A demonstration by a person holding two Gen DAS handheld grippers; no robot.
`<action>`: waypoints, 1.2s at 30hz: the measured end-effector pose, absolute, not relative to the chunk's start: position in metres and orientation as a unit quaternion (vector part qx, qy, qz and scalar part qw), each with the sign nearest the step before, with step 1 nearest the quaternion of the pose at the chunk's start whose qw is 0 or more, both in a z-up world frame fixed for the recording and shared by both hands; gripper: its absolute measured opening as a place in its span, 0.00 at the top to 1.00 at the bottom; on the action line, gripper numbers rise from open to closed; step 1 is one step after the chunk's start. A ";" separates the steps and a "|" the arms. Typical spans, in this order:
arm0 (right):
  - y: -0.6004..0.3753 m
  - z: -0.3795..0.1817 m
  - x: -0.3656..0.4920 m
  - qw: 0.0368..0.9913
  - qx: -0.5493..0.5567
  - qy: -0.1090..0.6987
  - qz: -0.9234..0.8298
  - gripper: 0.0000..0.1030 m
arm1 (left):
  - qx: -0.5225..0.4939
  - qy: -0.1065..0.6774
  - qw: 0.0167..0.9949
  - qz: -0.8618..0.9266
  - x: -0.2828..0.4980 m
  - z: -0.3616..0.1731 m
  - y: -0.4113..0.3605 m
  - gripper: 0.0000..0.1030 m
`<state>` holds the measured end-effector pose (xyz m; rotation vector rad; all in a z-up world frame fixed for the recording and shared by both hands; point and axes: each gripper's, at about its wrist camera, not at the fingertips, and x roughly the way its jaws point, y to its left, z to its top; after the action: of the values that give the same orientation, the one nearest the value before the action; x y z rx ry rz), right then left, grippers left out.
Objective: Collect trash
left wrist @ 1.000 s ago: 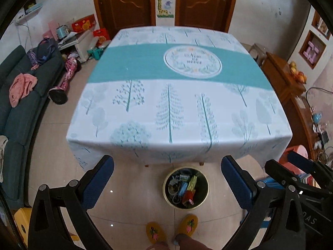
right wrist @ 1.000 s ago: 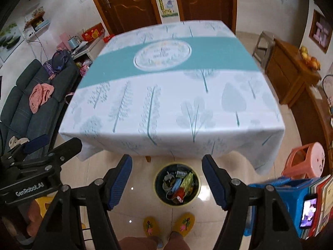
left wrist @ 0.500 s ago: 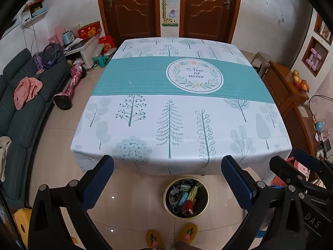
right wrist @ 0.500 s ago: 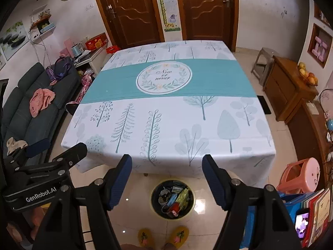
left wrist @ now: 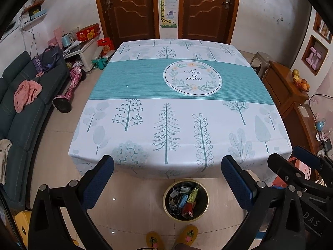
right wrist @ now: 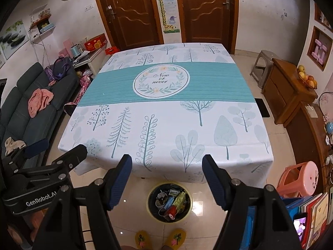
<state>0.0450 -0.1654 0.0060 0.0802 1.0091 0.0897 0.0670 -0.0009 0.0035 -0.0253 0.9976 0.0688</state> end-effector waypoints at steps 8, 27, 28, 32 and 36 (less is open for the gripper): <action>-0.167 0.008 0.049 0.874 0.038 0.482 0.041 0.32 | -0.010 0.478 0.878 0.027 0.073 0.003 -0.002 0.01; -0.173 0.006 0.046 0.874 0.043 0.483 0.034 0.32 | -0.001 0.480 0.877 0.017 0.072 0.002 -0.010 0.02; -0.174 0.006 0.046 0.874 0.043 0.483 0.034 0.32 | -0.001 0.480 0.877 0.017 0.071 0.001 -0.010 0.02; -0.173 0.006 0.046 0.874 0.043 0.484 0.034 0.32 | -0.001 0.482 0.876 0.016 0.071 0.000 -0.012 0.02; -0.176 0.005 0.042 0.873 0.044 0.484 0.033 0.32 | -0.001 0.482 0.876 0.015 0.069 -0.001 -0.014 0.02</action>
<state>0.0424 -0.1761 0.0051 0.0912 1.0117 0.0687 0.0690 -0.0137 -0.0006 -0.0019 1.0063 0.0317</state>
